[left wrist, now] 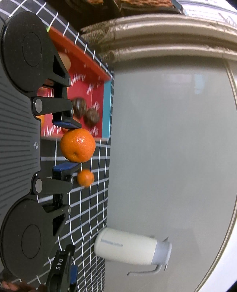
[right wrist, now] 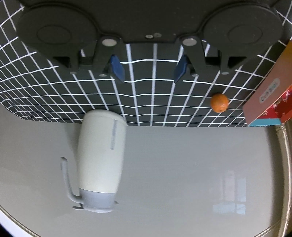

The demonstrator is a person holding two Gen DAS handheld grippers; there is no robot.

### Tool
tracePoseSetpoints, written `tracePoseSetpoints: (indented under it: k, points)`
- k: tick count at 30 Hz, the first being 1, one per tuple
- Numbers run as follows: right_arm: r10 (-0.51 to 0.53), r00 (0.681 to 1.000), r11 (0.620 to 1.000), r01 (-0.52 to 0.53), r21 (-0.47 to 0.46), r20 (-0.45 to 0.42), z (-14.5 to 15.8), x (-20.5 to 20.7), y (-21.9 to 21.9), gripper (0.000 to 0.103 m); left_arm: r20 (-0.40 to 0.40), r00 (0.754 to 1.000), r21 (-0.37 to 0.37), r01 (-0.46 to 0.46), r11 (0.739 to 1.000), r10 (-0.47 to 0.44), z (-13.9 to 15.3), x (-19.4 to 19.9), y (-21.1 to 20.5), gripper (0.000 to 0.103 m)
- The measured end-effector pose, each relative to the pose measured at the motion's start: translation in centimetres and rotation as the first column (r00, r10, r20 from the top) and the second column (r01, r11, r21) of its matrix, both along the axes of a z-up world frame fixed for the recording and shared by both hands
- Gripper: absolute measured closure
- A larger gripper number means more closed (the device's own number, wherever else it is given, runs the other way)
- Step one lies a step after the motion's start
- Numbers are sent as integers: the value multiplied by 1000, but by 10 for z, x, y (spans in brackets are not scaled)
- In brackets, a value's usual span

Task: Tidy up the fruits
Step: 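Carry the mandarin into the red box and open the left gripper, then move the right gripper to the last mandarin and grasp it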

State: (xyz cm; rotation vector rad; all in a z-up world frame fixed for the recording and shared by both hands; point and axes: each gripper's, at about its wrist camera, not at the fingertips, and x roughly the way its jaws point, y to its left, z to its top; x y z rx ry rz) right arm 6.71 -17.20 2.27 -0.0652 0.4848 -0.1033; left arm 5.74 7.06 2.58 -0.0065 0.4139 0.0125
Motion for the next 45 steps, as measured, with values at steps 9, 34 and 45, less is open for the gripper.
tracePoseSetpoints:
  k: [9,34,45]
  points:
    - [59,998,998,-59,-28,-6,-4,8,36,44,-28,996,-13,-88,996,87,-14,7,45,65]
    - [156,988,987,-156,-26,4,-3,5,48,29,70,957,0,-282,960,281,-18,3,58,0]
    - [208,978,977,-208,-36,3,-6,17,76,31,68,950,23,-308,951,306,-18,4,75,0]
